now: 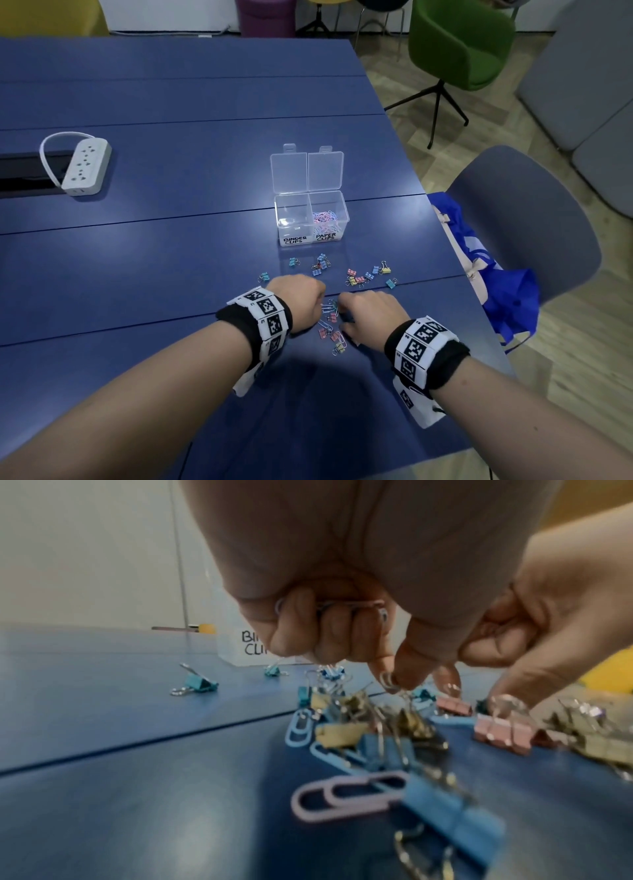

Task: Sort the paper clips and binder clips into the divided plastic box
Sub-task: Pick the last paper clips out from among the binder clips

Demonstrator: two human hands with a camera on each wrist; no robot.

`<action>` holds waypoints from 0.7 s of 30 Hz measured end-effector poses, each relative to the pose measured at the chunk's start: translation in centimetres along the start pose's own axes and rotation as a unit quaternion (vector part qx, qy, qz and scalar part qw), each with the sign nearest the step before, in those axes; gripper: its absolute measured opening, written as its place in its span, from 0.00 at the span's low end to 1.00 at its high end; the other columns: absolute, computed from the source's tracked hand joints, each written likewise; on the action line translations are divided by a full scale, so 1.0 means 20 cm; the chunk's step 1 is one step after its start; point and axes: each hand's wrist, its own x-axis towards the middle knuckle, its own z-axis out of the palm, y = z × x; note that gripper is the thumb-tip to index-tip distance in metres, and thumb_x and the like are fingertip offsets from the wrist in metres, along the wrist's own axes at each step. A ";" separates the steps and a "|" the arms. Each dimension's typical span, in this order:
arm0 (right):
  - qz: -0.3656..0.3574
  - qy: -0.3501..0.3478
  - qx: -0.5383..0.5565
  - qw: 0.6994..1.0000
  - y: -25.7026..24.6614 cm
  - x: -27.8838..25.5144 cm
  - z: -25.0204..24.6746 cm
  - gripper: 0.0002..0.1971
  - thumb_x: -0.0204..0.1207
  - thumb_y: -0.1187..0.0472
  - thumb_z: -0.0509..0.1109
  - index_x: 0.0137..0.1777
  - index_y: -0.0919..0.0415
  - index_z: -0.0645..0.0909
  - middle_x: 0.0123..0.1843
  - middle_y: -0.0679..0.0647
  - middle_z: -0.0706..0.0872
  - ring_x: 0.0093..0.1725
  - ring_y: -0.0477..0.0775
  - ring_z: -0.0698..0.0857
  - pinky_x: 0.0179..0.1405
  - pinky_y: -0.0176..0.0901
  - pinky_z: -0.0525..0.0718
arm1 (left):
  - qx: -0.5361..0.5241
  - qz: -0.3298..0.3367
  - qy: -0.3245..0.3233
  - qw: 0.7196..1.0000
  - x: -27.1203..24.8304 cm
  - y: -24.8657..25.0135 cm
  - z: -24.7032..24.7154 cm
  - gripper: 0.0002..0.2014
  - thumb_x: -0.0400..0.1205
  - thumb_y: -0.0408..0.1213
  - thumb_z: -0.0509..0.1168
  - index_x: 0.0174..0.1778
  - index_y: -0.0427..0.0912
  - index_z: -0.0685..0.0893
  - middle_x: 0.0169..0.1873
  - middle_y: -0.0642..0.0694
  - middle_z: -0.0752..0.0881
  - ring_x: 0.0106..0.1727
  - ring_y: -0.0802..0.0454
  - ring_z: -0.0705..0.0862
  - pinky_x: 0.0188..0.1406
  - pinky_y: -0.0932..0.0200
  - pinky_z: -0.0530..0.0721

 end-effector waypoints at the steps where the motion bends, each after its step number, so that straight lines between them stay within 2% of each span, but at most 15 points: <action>1: 0.004 0.002 0.004 1.000 0.00 0.00 0.00 0.09 0.73 0.56 0.64 0.52 0.56 0.77 0.51 0.57 0.88 0.52 0.65 0.85 0.45 0.51 0.80 | -0.022 -0.006 0.003 1.000 -0.01 -0.01 -0.01 0.04 0.77 0.39 0.57 0.38 0.50 0.76 0.39 0.51 0.84 0.45 0.44 0.83 0.42 0.55 0.80; 4: 0.022 0.007 0.023 0.999 0.01 0.01 0.01 0.07 0.76 0.55 0.63 0.52 0.54 0.78 0.51 0.57 0.88 0.53 0.65 0.85 0.47 0.50 0.79 | -0.111 -0.014 0.003 0.994 -0.03 -0.06 -0.04 0.06 0.76 0.38 0.58 0.34 0.49 0.73 0.33 0.53 0.80 0.39 0.48 0.80 0.41 0.56 0.79; 7: 0.054 0.034 0.068 0.996 0.01 0.01 0.00 0.06 0.77 0.55 0.62 0.49 0.54 0.78 0.49 0.57 0.88 0.52 0.64 0.84 0.47 0.48 0.79 | -0.233 -0.043 0.004 0.972 -0.08 -0.13 -0.06 0.12 0.80 0.34 0.57 0.30 0.48 0.69 0.28 0.53 0.74 0.31 0.54 0.72 0.34 0.57 0.72; 8: 0.060 0.047 0.083 0.994 0.01 0.01 -0.01 0.06 0.77 0.55 0.61 0.50 0.54 0.77 0.49 0.57 0.88 0.51 0.64 0.84 0.46 0.48 0.79 | -0.295 -0.057 0.006 0.954 -0.09 -0.16 -0.06 0.13 0.81 0.32 0.56 0.30 0.46 0.68 0.26 0.52 0.72 0.28 0.55 0.70 0.31 0.57 0.69; 10: 0.047 0.066 0.102 0.992 0.00 0.01 -0.02 0.07 0.77 0.55 0.63 0.52 0.53 0.77 0.48 0.55 0.89 0.52 0.63 0.84 0.46 0.48 0.79 | -0.448 -0.098 0.004 0.889 -0.13 -0.20 -0.05 0.16 0.81 0.27 0.52 0.27 0.45 0.66 0.23 0.50 0.66 0.20 0.57 0.64 0.23 0.62 0.63; 12: 0.014 0.059 0.103 0.993 -0.03 0.02 -0.03 0.11 0.75 0.52 0.67 0.56 0.51 0.77 0.49 0.53 0.89 0.53 0.61 0.85 0.47 0.46 0.78 | -0.537 -0.148 -0.006 0.830 -0.16 -0.21 -0.06 0.14 0.76 0.26 0.51 0.26 0.45 0.63 0.22 0.48 0.62 0.16 0.56 0.58 0.18 0.70 0.55; 14: -0.002 0.034 0.078 0.996 -0.06 0.03 -0.04 0.17 0.72 0.47 0.69 0.60 0.50 0.77 0.51 0.52 0.89 0.54 0.60 0.84 0.46 0.45 0.77 | -0.571 -0.177 -0.028 0.801 -0.19 -0.23 -0.06 0.05 0.65 0.32 0.53 0.27 0.46 0.64 0.21 0.46 0.62 0.17 0.55 0.56 0.21 0.71 0.52; 16: -0.002 0.020 0.040 0.999 -0.08 0.05 -0.04 0.19 0.71 0.47 0.70 0.61 0.51 0.76 0.53 0.52 0.88 0.55 0.61 0.84 0.46 0.46 0.77 | -0.603 -0.175 -0.041 0.777 -0.21 -0.24 -0.05 0.04 0.57 0.33 0.52 0.26 0.46 0.65 0.20 0.46 0.62 0.20 0.56 0.55 0.25 0.69 0.51; 19: 0.000 0.025 0.012 1.000 -0.09 0.07 -0.03 0.15 0.72 0.51 0.67 0.57 0.53 0.77 0.52 0.54 0.88 0.54 0.62 0.84 0.46 0.47 0.79 | -0.656 -0.154 -0.048 0.738 -0.22 -0.25 -0.02 0.05 0.61 0.29 0.49 0.26 0.43 0.67 0.20 0.45 0.65 0.22 0.57 0.56 0.26 0.69 0.51; 21: 0.001 0.016 0.001 1.000 -0.11 0.07 -0.03 0.10 0.73 0.54 0.65 0.52 0.54 0.78 0.50 0.55 0.88 0.52 0.63 0.85 0.44 0.47 0.79 | -0.691 -0.136 -0.046 0.709 -0.23 -0.25 0.00 0.06 0.58 0.28 0.49 0.26 0.41 0.68 0.20 0.43 0.66 0.22 0.57 0.58 0.26 0.69 0.50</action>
